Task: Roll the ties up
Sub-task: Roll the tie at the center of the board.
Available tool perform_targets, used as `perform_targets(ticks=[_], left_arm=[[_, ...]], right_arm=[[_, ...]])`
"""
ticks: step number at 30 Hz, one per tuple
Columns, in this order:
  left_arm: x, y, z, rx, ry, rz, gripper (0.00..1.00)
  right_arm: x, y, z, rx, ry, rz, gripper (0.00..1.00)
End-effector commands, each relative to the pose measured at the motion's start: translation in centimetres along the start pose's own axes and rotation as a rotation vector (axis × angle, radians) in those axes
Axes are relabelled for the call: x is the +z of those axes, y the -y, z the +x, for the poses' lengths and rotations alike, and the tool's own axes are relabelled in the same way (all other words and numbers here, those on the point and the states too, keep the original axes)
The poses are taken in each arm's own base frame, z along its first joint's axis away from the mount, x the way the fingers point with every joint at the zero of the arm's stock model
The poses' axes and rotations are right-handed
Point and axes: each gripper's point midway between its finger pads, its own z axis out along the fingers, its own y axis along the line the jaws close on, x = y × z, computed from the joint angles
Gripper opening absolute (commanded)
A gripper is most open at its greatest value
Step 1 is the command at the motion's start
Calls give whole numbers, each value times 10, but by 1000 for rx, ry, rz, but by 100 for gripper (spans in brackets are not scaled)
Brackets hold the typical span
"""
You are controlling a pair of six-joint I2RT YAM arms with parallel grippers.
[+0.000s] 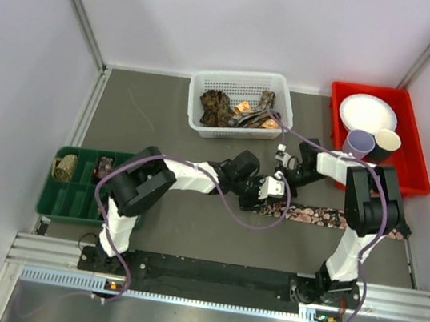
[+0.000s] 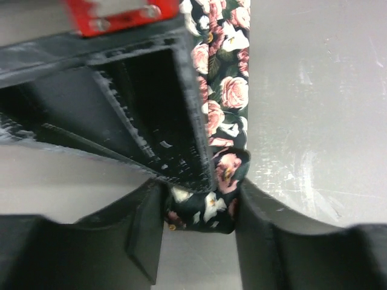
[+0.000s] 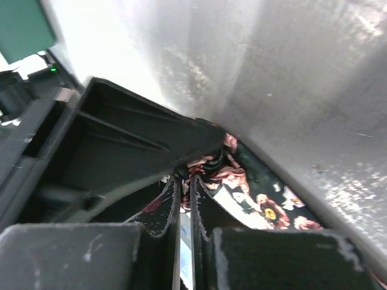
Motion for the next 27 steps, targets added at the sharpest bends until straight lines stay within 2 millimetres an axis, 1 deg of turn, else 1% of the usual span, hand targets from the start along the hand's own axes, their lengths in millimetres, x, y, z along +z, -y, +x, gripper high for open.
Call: perform_targets(ticks=[1, 2, 4, 5, 6, 7, 8, 9, 10, 11, 12, 13, 15, 16, 17, 18, 19, 20, 21, 23, 24, 27], left_arm=[[-4, 16, 101, -151, -290, 4, 58], [-3, 15, 100, -161, -246, 12, 61], [-2, 18, 84, -173, -142, 54, 68], [-3, 24, 86, -183, -117, 76, 69], [-2, 21, 71, -161, -41, 83, 70], [-2, 19, 67, -168, -4, 88, 71], [-3, 28, 66, -178, 32, 123, 71], [-2, 22, 53, -165, 103, 116, 71], [-2, 21, 48, -166, 136, 120, 71], [-3, 25, 45, -160, 173, 140, 71], [-1, 26, 43, -167, 195, 146, 71], [-1, 22, 33, -138, 241, 138, 71], [4, 25, 34, -176, 262, 150, 71], [5, 21, 27, -157, 300, 143, 71], [7, 23, 27, -161, 308, 150, 71], [10, 24, 30, -182, 317, 162, 70], [11, 21, 23, -166, 352, 155, 69], [12, 21, 21, -173, 366, 158, 69], [15, 24, 25, -197, 366, 170, 67], [18, 28, 22, -187, 381, 179, 64], [21, 29, 26, -186, 374, 178, 63], [25, 29, 35, -193, 342, 147, 48]], right_arm=[[9, 28, 8, -57, -34, 143, 0], [9, 35, 8, -54, -35, 175, 0], [9, 44, 8, -81, -40, 199, 0], [7, 49, 6, -86, -36, 233, 0], [7, 53, 5, -90, -33, 247, 0], [6, 55, 4, -97, -30, 262, 0], [4, 61, 4, -99, -30, 294, 0], [3, 63, 4, -98, -31, 309, 0], [2, 66, 4, -99, -31, 328, 0], [-1, 72, 4, -100, -28, 371, 0], [-2, 73, 4, -105, -29, 375, 0], [-3, 73, 4, -95, -28, 385, 0], [-5, 73, 2, -92, -24, 418, 0], [-6, 74, 4, -82, -36, 434, 0], [-7, 76, 3, -84, -39, 461, 0], [-7, 75, 2, -90, -39, 473, 0], [-6, 75, 2, -69, -40, 483, 0], [-7, 77, 1, -64, -39, 509, 0], [-6, 75, 0, -76, -41, 523, 0], [-8, 77, 0, -79, -42, 569, 0], [-8, 77, -1, -84, -43, 583, 0], [-9, 78, -4, -88, -36, 612, 0]])
